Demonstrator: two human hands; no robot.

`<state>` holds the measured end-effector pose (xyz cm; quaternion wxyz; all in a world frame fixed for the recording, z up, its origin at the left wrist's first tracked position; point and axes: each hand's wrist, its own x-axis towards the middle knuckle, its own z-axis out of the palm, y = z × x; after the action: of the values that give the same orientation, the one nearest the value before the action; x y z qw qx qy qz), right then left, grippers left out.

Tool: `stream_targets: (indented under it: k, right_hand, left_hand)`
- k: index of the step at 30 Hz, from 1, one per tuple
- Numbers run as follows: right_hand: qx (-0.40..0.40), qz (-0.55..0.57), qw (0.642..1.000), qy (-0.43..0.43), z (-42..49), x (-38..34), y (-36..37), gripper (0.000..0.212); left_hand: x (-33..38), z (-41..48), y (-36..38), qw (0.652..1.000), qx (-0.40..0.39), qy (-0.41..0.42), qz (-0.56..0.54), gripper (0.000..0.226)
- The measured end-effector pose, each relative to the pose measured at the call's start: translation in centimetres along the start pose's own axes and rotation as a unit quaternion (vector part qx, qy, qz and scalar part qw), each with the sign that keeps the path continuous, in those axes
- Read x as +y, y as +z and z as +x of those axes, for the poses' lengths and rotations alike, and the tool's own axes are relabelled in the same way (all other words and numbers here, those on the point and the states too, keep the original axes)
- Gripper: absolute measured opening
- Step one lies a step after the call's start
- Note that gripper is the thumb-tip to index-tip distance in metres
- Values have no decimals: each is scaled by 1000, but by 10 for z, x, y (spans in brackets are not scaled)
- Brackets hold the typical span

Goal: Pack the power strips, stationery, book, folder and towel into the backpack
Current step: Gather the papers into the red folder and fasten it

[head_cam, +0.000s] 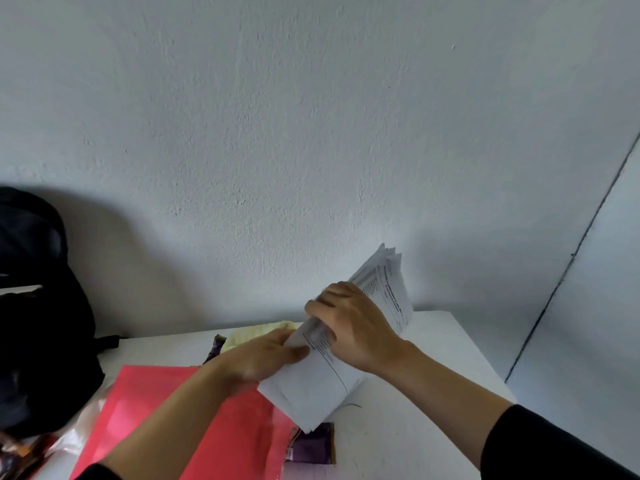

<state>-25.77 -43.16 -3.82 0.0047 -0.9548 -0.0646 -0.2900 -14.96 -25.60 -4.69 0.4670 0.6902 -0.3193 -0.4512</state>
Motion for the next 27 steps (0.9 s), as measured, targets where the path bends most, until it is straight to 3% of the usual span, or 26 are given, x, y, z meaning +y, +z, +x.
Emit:
stream_targets:
  k: [5, 8, 10, 12, 14, 15, 16, 17, 19, 22, 24, 27]
  right_hand:
    - [109, 96, 978, 150, -28, 21, 8, 53]
    - [86, 247, 914, 311, -47, 21, 19, 61]
    - [70, 332, 827, 449, -54, 21, 23, 78]
    - [43, 473, 688, 548, -57, 22, 22, 91]
    - [-2, 664, 537, 520, -62, 28, 21, 71]
    - [-14, 728, 491, 479, -64, 30, 18, 56]
    - [-21, 760, 479, 438, -64, 31, 15, 49]
    - [-22, 761, 499, 413, -65, 34, 14, 50]
    - [8, 701, 584, 410, -57, 38, 11, 53]
    - [69, 565, 702, 427, -36, 35, 0, 33]
    - [88, 523, 739, 416, -29, 31, -2, 23]
    - [105, 503, 757, 404, -25, 25, -3, 22]
  left_hand:
    - [-19, -14, 0, 984, 49, 19, -171, 30]
    - [-30, -18, -1, 970, 59, 32, -232, 32]
    - [-35, -19, 0, 967, 53, 31, -246, 34]
    - [-40, -20, 1, 961, 43, 29, -273, 36]
    - [-44, -21, 0, 956, 33, 33, -289, 37]
    - [-44, -22, 0, 957, 32, 35, -285, 37]
    - [-45, -22, -1, 959, 34, 35, -279, 37]
    - [-45, -21, -2, 962, 41, 33, -269, 36]
    - [-43, -20, -7, 972, 59, 41, -223, 40]
    - [-33, -17, -9, 986, 82, 65, -133, 49]
    - [-23, -14, -9, 980, 117, 74, -144, 43]
    - [-15, -9, -13, 962, 109, 81, -237, 40]
